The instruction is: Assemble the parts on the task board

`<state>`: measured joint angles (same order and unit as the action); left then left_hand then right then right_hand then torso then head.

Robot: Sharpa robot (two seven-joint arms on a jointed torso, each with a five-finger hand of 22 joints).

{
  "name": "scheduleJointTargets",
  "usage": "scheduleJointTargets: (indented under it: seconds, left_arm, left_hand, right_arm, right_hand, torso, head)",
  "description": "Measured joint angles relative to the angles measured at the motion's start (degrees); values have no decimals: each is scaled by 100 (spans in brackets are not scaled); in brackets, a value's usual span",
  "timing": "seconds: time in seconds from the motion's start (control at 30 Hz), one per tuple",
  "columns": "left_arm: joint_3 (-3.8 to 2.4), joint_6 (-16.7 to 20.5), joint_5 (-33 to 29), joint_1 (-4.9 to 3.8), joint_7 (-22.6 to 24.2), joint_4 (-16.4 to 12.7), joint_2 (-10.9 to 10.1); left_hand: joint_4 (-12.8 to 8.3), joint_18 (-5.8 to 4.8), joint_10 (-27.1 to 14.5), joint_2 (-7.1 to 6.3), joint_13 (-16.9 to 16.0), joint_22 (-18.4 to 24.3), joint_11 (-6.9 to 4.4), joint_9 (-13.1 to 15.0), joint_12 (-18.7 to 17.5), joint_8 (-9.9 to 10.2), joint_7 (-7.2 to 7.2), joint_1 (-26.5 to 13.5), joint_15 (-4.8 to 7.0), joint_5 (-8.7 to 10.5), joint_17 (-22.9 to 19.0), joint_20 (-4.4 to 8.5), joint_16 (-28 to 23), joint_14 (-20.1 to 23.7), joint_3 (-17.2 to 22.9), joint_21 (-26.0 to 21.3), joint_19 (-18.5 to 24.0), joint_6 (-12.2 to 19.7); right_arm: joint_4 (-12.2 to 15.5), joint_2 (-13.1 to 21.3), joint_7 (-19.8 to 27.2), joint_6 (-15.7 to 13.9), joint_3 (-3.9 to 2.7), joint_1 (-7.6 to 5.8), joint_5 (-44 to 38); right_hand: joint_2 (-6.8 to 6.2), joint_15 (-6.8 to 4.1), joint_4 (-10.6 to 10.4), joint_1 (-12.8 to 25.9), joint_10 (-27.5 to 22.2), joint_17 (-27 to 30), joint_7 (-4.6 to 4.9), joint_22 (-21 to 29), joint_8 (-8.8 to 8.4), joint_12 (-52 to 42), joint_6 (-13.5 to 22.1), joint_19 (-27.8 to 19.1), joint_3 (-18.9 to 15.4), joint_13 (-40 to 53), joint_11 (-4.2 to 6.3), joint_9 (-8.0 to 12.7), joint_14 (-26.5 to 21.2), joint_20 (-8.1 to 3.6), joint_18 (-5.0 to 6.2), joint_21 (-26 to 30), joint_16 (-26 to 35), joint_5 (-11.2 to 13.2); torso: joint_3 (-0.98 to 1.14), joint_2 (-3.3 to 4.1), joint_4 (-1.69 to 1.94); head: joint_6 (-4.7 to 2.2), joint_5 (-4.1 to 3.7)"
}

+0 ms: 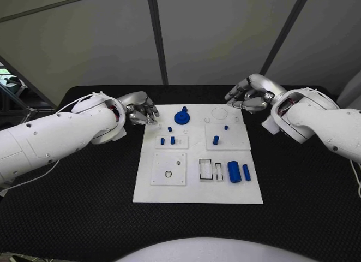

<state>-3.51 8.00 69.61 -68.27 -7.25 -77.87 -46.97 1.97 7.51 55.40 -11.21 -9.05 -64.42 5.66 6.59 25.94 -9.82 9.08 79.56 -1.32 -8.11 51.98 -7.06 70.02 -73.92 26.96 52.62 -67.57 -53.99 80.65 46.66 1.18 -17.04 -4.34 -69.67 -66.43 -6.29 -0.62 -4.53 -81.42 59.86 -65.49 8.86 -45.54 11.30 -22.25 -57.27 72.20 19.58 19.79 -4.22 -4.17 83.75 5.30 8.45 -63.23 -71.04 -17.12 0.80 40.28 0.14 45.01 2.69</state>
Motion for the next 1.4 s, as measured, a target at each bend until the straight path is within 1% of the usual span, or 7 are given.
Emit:
scheduleJointTargets:
  seconds: [0.1, 0.13, 0.3, 0.33, 0.53, 0.7, 1.4]
  left_arm:
    - [-19, 180, -563, 0, 189, -22, -134]
    - [-22, 238, -746, 0, 259, -39, -171]
    - [-31, 533, -1985, 15, 729, -205, -358]
    - [-33, 581, -2377, 31, 856, -250, -392]
    - [-20, 666, -4256, 150, 1440, -439, -516]
    - [-20, 671, -5181, 180, 1806, -530, -571]
    - [-22, 684, -6094, 206, 2230, -554, -614]
  left_hand:
    - [-10, 14, -42, -1, 17, 518, 42, 0, 0, 0, 28, -1, -18, 0, -817, -25, -556, 490, 10, -832, 545, -84]
    - [-16, 504, -56, 1, 28, 646, 28, 0, 0, 0, 22, -2, -27, 0, -1211, -39, -846, 720, 16, -1061, 688, -101]
    - [-16, 479, -82, 79, 58, 889, 42, -17, 0, 0, 43, -20, -48, 0, -1869, -67, -1515, 1145, 16, -1496, 929, -164]
    - [-16, 130, -82, 123, 60, 926, 42, -17, 21, 0, 37, -64, -56, 0, -1922, -84, -1585, 1181, 16, -1553, 946, -199]
    - [14, 315, -82, 188, 69, 1092, 42, -28, 80, 0, 43, -84, -102, 0, -2123, -83, -1844, 1331, -83, -1827, 1047, -223]
    - [8, 313, -82, 190, 75, 1150, 42, -29, 96, 0, 43, -83, -82, 0, -2185, -104, -1899, 1351, -121, -1902, 1068, -222]
    - [-24, 311, -102, 241, 81, 1189, 62, -42, 107, 0, 43, -31, -98, -1, -2242, -104, -1931, 1367, -152, -1944, 1068, -222]
  right_arm:
    - [107, 92, -121, 121, 16, 31, -531]
    - [138, 114, -162, 151, 21, 45, -688]
    - [322, 180, -429, 291, 48, 170, -1559]
    - [354, 181, -504, 328, 51, 198, -1746]
    - [430, 164, -841, 468, 59, 315, -2370]
    - [445, 145, -1040, 552, 88, 392, -2678]
    - [350, -159, -1330, 489, 176, 453, -3228]
  right_hand:
    - [-24, 0, 41, -24, 65, -3, -24, -91, 0, 287, -46, 23, 84, -212, 12, 0, 0, 23, 0, -45, 0, 76]
    - [-36, 0, 36, -12, 86, -12, -23, -127, -22, 413, -46, 23, 126, -306, -9, 5, 0, 23, 0, -85, 0, 90]
    - [-123, 21, 33, 75, 127, -24, -44, -172, -111, 703, -67, 63, 181, -529, -8, 18, 20, 22, 1, -105, 0, 150]
    - [-148, 21, 33, 100, 111, -27, -44, -172, -140, 760, -67, 63, 181, -571, -24, 25, 20, 22, 1, -105, 0, 182]
    - [-221, 63, 9, 173, -41, -66, -23, -198, -268, 1013, -45, 83, 206, -765, -110, 29, 18, 42, 1, -129, -29, 330]
    - [-245, 63, 9, 197, -41, -91, -22, -230, -287, 1040, -44, 102, 206, -811, -110, 29, 18, 61, 1, -134, -56, 354]
    - [-268, 84, 80, 173, -8, -175, 50, -344, -401, 1084, 28, 145, 276, -908, -143, 28, 39, 104, 1, -239, -141, 375]
  torso:
    - [2, -1, -1]
    - [2, -1, -2]
    - [5, -1, -13]
    - [6, 1, -14]
    - [9, 10, -14]
    - [6, 12, -14]
    - [4, 18, -10]
  head:
    - [-22, -7]
    - [-32, -18]
    - [-102, -121]
    - [-118, -168]
    - [-201, -366]
    - [-213, -428]
    - [-165, -437]
